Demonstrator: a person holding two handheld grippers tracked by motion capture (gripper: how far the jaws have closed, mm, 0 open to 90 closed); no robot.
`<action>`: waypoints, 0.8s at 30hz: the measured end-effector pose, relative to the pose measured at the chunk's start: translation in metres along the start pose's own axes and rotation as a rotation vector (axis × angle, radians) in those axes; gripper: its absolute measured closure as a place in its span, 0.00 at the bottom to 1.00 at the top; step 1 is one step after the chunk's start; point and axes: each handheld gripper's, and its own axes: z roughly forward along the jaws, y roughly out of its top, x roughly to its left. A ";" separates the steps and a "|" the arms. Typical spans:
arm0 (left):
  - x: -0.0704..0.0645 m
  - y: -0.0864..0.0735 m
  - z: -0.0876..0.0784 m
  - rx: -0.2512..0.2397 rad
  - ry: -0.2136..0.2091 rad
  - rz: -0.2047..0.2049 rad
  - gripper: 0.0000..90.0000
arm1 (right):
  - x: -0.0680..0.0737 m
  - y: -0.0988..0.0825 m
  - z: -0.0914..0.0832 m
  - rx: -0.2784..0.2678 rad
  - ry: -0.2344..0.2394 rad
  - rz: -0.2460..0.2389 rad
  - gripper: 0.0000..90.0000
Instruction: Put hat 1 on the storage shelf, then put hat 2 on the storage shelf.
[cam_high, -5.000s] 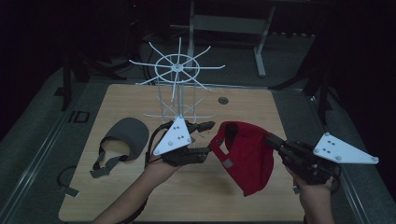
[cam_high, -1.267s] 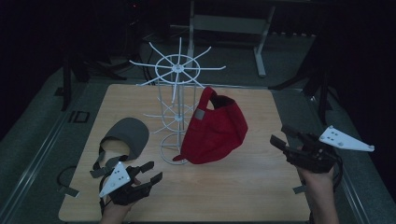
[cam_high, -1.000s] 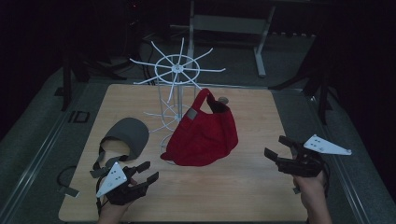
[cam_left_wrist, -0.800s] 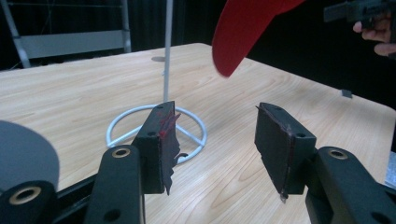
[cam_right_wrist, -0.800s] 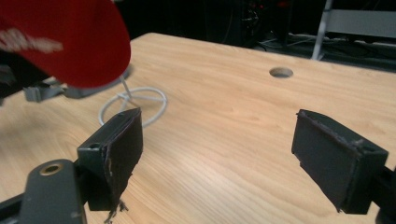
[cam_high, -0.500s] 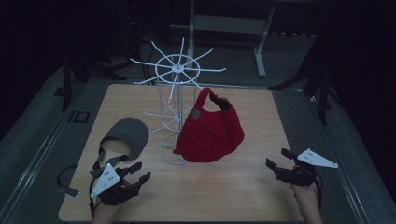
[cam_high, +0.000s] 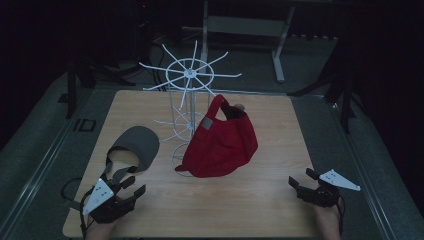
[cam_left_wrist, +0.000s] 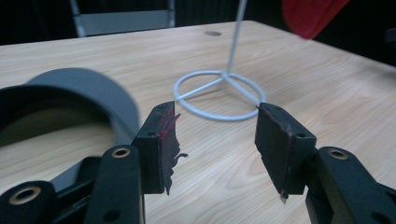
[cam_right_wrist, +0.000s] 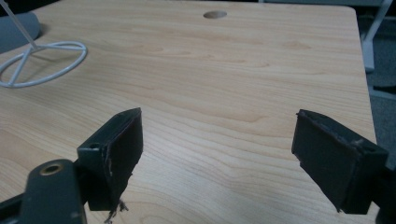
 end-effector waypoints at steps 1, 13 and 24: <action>0.002 -0.001 -0.002 0.007 0.017 0.002 0.54 | 0.000 -0.001 0.000 -0.005 0.000 0.003 0.18; 0.042 -0.017 -0.024 0.118 0.274 -0.075 0.39 | -0.007 -0.017 0.002 0.003 0.003 0.007 0.18; 0.073 -0.023 0.006 0.294 0.373 -0.137 0.20 | -0.008 -0.021 0.004 -0.014 -0.009 0.029 0.18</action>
